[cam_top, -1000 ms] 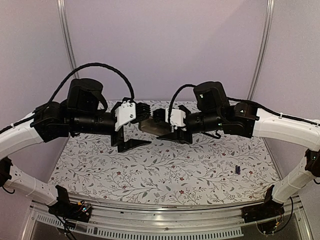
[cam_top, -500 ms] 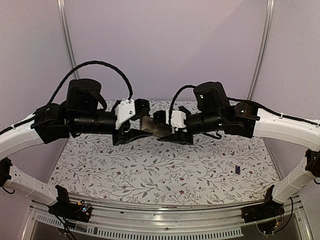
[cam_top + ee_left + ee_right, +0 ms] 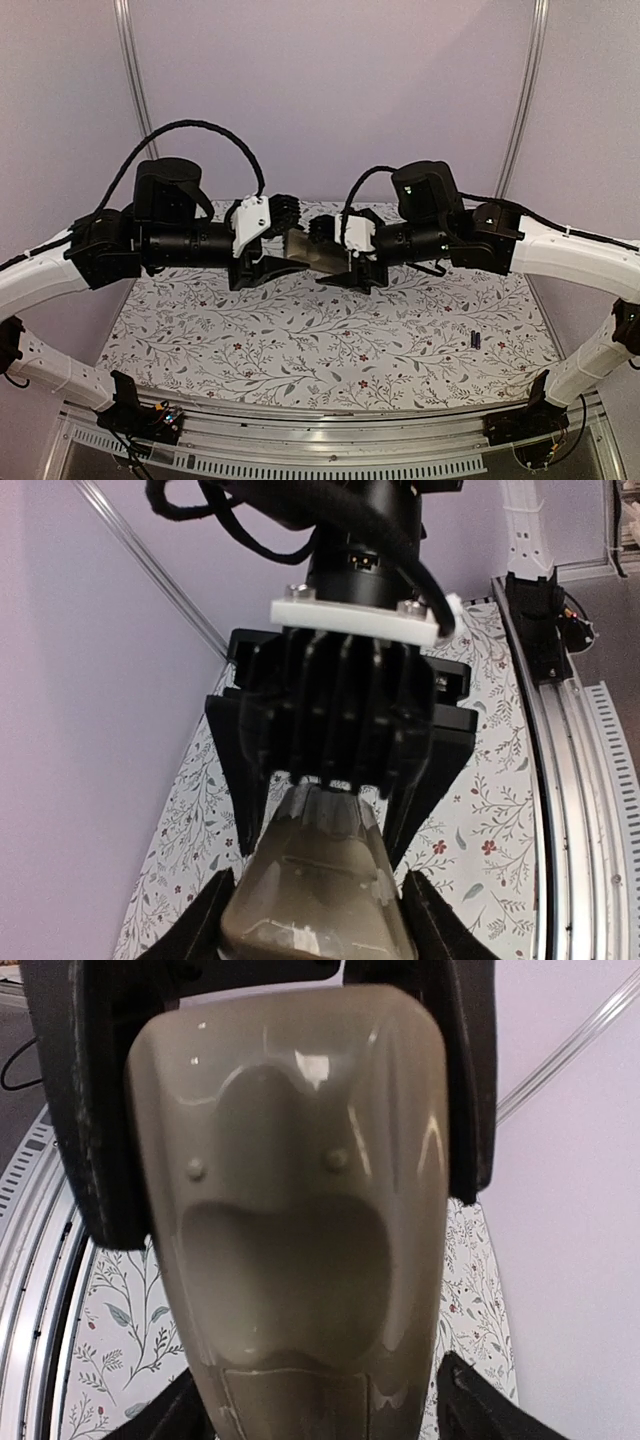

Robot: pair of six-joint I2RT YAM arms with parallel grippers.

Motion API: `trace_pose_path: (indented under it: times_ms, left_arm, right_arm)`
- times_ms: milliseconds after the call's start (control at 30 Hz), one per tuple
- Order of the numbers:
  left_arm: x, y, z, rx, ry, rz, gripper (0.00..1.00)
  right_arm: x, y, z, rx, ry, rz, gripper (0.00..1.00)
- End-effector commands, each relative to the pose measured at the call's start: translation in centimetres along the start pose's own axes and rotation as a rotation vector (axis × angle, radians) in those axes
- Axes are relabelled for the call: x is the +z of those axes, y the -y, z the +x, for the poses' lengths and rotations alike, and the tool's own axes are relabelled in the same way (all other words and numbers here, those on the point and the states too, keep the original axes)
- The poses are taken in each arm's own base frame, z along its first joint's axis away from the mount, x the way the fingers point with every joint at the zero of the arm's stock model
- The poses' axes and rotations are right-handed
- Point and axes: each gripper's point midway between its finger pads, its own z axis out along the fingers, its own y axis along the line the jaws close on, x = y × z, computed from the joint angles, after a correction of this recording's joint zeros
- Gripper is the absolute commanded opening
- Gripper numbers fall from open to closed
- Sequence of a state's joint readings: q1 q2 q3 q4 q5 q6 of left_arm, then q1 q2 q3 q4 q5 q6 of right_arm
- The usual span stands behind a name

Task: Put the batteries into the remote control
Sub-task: Pass from the right arm to the left, then pass from the left arm to the right

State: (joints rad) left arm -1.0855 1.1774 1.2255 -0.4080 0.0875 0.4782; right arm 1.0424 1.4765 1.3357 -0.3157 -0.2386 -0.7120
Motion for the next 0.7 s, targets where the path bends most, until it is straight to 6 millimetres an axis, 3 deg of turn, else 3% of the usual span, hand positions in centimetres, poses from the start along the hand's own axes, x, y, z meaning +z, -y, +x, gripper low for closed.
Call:
trace_pose_path:
  times_ms: [0,200,367,467,533,667]
  left_arm:
    - [-0.1,-0.5,-1.3,-0.011,0.080,-0.054,0.00]
    - [-3.0,-2.4,-4.2,-0.025,0.292,-0.193,0.00]
    - [-5.3,-3.5,-5.9,-0.070,0.499,-0.298,0.00]
    - [-6.2,-4.5,-6.1,-0.103,0.604,-0.396,0.00]
    - [-6.1,-4.5,-6.1,-0.087,0.646,-0.422,0.00]
    - [-5.5,-4.0,-6.5,-0.044,0.708,-0.427,0.00]
  right_arm:
    - [-1.8,2.1,-2.3,0.012,0.074,0.108,0.98]
    - [-5.1,4.2,-3.6,0.132,0.211,0.166,0.99]
    - [-11.3,5.6,-6.8,0.236,0.483,0.132,0.99]
    - [-14.5,8.1,-8.4,0.341,0.563,0.207,0.99]
    - [-15.3,9.8,-9.1,0.500,0.596,0.217,0.99]
    - [-14.8,10.8,-10.0,0.733,0.635,0.133,0.99]
